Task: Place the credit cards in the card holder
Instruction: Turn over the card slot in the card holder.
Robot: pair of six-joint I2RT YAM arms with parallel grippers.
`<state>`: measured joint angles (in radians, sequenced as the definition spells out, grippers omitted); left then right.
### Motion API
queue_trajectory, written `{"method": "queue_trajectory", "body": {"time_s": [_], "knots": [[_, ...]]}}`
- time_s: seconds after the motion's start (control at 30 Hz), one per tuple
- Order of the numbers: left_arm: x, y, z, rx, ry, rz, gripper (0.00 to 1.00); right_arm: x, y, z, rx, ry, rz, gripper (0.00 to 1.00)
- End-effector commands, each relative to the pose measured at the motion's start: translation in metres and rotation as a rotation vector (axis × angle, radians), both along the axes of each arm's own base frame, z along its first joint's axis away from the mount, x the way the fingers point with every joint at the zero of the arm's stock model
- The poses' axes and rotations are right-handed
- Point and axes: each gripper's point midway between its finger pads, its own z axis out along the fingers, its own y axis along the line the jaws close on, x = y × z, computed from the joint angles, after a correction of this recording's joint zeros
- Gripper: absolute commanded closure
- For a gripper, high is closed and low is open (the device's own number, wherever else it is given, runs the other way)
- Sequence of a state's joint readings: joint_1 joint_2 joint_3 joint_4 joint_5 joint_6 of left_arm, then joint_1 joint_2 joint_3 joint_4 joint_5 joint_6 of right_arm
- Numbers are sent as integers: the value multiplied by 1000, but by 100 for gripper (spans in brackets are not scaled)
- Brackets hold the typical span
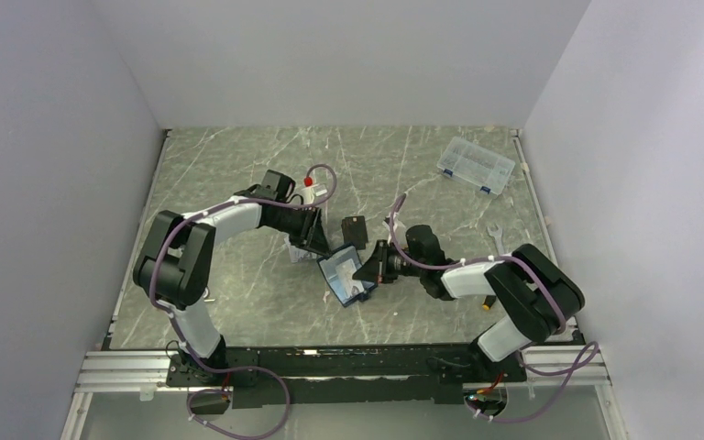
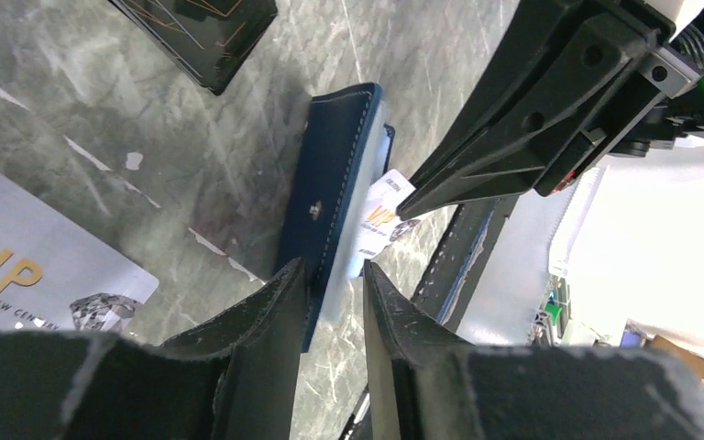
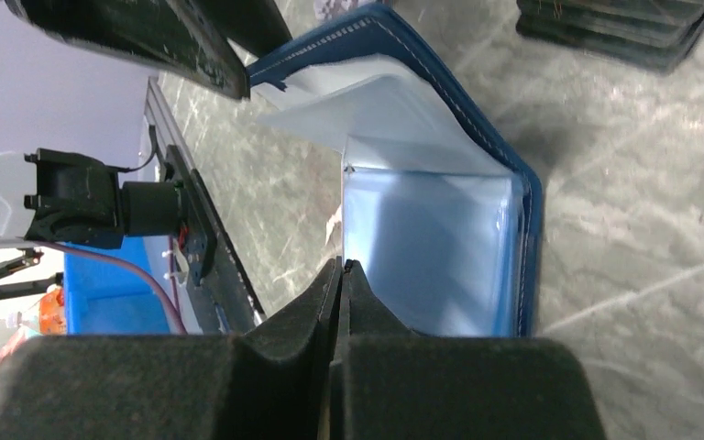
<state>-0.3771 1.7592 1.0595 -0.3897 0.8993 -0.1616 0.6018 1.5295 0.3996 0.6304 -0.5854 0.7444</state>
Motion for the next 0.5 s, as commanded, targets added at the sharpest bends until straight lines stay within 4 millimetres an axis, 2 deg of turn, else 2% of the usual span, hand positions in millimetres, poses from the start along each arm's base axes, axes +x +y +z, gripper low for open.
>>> {"method": "queue_trajectory", "body": {"time_s": [0.0,0.23,0.47], "knots": [[-4,-8,9,-66,-4,-47,66,15,18,16,54,-74,19,100],[-10,-8,-1,-34,-4,-78,66,15,18,5,28,-46,18,100],[-21,-15,-1,15,-121,-177,66,22,19,10,29,-61,-5,100]]}}
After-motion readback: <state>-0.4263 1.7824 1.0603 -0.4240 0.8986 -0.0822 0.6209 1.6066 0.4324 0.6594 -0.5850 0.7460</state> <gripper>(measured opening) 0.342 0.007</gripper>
